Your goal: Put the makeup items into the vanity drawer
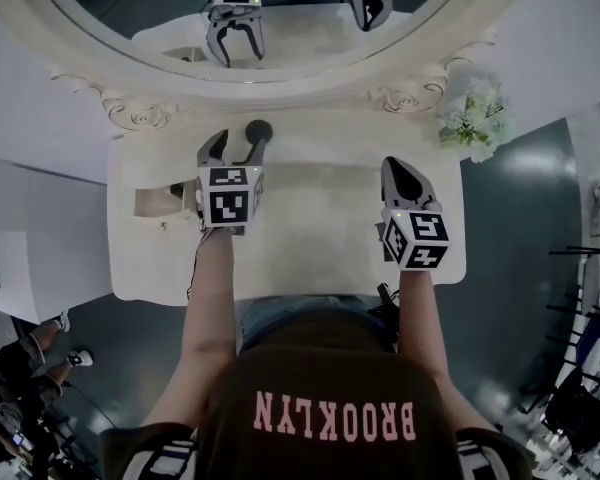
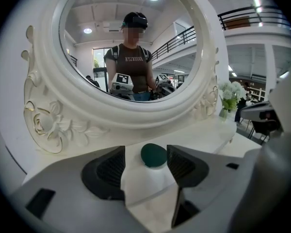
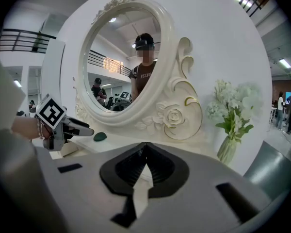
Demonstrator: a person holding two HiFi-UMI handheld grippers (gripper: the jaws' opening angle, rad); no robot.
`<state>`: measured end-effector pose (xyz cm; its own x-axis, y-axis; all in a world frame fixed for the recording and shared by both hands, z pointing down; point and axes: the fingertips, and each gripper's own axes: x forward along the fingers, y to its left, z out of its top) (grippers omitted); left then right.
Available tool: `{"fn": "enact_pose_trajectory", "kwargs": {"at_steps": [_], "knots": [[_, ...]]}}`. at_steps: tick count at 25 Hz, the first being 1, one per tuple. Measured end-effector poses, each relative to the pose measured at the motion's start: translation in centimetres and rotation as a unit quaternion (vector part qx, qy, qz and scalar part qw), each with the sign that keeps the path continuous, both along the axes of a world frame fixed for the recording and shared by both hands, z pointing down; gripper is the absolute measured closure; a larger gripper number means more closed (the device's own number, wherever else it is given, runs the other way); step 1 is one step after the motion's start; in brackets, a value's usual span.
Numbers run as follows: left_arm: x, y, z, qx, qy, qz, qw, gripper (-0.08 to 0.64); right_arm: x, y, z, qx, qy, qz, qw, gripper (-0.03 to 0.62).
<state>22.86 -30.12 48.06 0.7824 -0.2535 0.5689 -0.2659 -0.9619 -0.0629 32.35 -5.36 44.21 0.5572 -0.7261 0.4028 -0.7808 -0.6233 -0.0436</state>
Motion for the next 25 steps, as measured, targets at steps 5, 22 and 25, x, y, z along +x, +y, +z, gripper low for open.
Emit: {"fn": "enact_pose_trajectory", "kwargs": {"at_steps": [5,22,25], "knots": [[2.1,1.3,1.5,-0.009,-0.022,0.01,0.9997,0.314,1.7,2.5,1.1,-0.001,-0.015,0.026,1.0,0.594],[2.2,0.8,2.5,0.021,-0.044,-0.003,0.9988,0.52,1.3,4.3,3.3,-0.001,-0.043,0.049,0.998,0.594],[1.7,0.8,1.8,0.025,-0.032,-0.005,0.9991,0.519,0.7,4.0,3.3,0.003,-0.047,0.043,0.998,0.594]]}}
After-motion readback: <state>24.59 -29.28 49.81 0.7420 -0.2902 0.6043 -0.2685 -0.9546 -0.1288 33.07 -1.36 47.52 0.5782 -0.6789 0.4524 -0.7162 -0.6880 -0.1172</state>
